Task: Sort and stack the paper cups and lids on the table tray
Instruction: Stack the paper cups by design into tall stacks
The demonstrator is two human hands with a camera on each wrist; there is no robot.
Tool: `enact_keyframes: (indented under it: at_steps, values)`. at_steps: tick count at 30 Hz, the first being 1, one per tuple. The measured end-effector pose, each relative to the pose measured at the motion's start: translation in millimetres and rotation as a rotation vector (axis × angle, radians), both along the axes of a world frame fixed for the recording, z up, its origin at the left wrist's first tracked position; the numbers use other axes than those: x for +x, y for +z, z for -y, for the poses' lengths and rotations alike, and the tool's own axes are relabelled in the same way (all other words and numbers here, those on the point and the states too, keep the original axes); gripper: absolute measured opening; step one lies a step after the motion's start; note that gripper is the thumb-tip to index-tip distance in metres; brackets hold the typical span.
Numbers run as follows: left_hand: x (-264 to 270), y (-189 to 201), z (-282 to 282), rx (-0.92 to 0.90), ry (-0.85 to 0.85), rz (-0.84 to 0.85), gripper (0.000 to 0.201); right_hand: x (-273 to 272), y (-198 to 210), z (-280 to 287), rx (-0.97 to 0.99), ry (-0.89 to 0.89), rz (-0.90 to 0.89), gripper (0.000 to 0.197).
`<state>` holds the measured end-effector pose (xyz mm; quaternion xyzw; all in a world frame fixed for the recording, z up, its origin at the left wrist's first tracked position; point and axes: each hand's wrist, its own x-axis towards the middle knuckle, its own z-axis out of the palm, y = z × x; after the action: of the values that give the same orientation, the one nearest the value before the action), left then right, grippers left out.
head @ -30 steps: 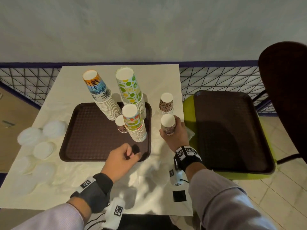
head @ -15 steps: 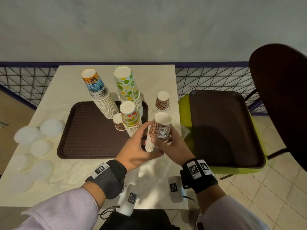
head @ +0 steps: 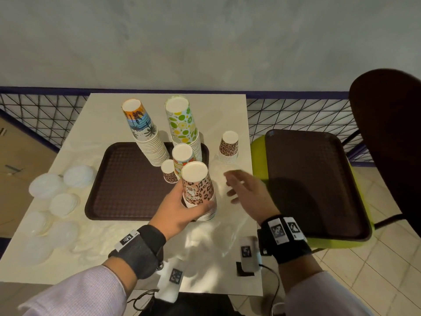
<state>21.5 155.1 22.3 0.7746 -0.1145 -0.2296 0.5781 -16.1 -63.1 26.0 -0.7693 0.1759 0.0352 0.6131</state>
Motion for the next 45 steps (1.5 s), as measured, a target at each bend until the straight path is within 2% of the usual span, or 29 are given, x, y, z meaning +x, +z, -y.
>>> enact_keyframes:
  at_steps: [2, 3, 6, 7, 9, 13, 16, 18, 20, 22, 26, 29, 33, 36, 39, 43, 45]
  values:
    - [0, -2, -8, -0.003, 0.018, -0.014, 0.075, 20, -21, 20, -0.106, -0.142, -0.002, 0.021]
    - [1, -4, -11, -0.003, 0.025, -0.023, 0.075, 32, -32, 28, -0.121, -0.193, -0.028, 0.027]
    - [2, -7, -20, -0.003, 0.050, -0.052, 0.082, 70, -62, 44, -0.124, -0.236, -0.112, 0.069]
    - [3, -8, -23, -0.002, 0.059, -0.057, 0.084, 83, -70, 46, -0.166, -0.219, -0.127, 0.077]
    - [5, -10, -29, 0.008, 0.075, -0.065, 0.086, 106, -85, 45, -0.248, -0.203, -0.141, 0.084]
    - [11, -17, -45, 0.032, 0.113, -0.073, 0.085, 137, -103, 39, -0.281, -0.258, -0.116, 0.095]
    - [16, -19, -56, 0.022, 0.150, -0.072, 0.098, 152, -112, 34, -0.308, -0.286, -0.082, 0.100]
    - [19, -19, -61, 0.032, 0.171, -0.066, 0.098, 159, -118, 32, -0.364, -0.286, -0.091, 0.104]
    - [21, -19, -66, 0.036, 0.187, -0.062, 0.087, 165, -123, 32, -0.408, -0.254, -0.132, 0.104]
    - [23, -17, -68, 0.021, 0.211, -0.063, 0.084, 166, -125, 30, -0.415, -0.219, -0.135, 0.094]
    - [28, -18, -73, 0.006, 0.282, -0.048, 0.086, 164, -129, 30, -0.413, -0.208, -0.070, 0.076]
    - [34, -19, -76, 0.007, 0.341, -0.034, 0.088, 164, -129, 27, -0.455, -0.181, 0.019, 0.073]
    - [43, -17, -78, 0.013, 0.448, 0.036, 0.089, 157, -122, 24, -0.492, -0.130, 0.051, 0.073]
    - [58, -14, -76, 0.016, 0.525, 0.092, 0.076, 152, -112, 26, -0.412, -0.210, 0.101, 0.075]
    - [80, -20, -72, -0.003, 0.552, 0.108, 0.077, 136, -91, 26, -0.308, -0.324, 0.151, 0.071]
    - [108, -36, -63, 0.018, 0.511, 0.079, 0.080, 84, -65, 19, -0.250, -0.420, 0.084, 0.087]
    - [119, -44, -56, 0.050, 0.482, 0.050, 0.079, 56, -61, 13, -0.223, -0.416, 0.081, 0.088]
